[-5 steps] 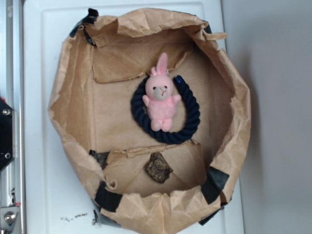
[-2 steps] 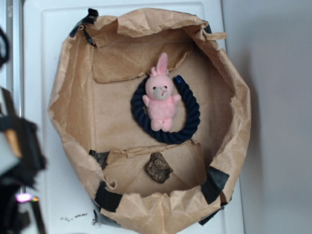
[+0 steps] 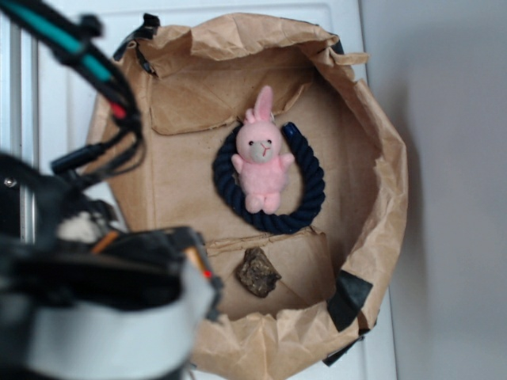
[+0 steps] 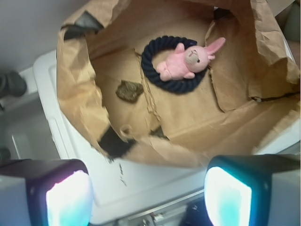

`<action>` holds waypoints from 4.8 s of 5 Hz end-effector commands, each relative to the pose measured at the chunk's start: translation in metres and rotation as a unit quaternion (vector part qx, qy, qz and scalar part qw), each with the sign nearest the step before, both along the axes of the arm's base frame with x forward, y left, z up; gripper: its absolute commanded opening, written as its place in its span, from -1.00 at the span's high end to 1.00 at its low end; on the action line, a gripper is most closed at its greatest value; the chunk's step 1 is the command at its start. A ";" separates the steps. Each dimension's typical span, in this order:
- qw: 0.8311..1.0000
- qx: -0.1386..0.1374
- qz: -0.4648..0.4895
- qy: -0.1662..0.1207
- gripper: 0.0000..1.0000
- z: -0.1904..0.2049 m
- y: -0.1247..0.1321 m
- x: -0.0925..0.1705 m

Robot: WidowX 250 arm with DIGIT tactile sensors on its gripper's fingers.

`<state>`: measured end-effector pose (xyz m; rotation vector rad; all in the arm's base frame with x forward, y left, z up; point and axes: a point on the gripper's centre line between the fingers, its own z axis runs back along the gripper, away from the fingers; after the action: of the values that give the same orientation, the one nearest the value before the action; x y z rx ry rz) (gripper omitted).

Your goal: Grab the rock.

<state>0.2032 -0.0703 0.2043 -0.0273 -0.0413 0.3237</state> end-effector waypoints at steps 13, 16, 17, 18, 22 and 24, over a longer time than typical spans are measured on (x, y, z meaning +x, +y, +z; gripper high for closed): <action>0.980 -0.074 0.167 -0.084 -1.00 -0.105 0.067 0.056; 0.984 -0.037 0.121 -0.126 -1.00 -0.129 0.023 0.038; 0.982 -0.034 0.142 -0.117 -1.00 -0.129 0.006 0.046; 0.979 -0.023 0.166 -0.112 -1.00 -0.131 -0.003 0.058; 0.972 0.017 0.208 -0.107 1.00 -0.147 0.002 0.072; 0.972 -0.032 0.220 -0.071 1.00 -0.108 0.025 0.074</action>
<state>0.2629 -0.0561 0.0794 -0.0704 -0.1060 0.7507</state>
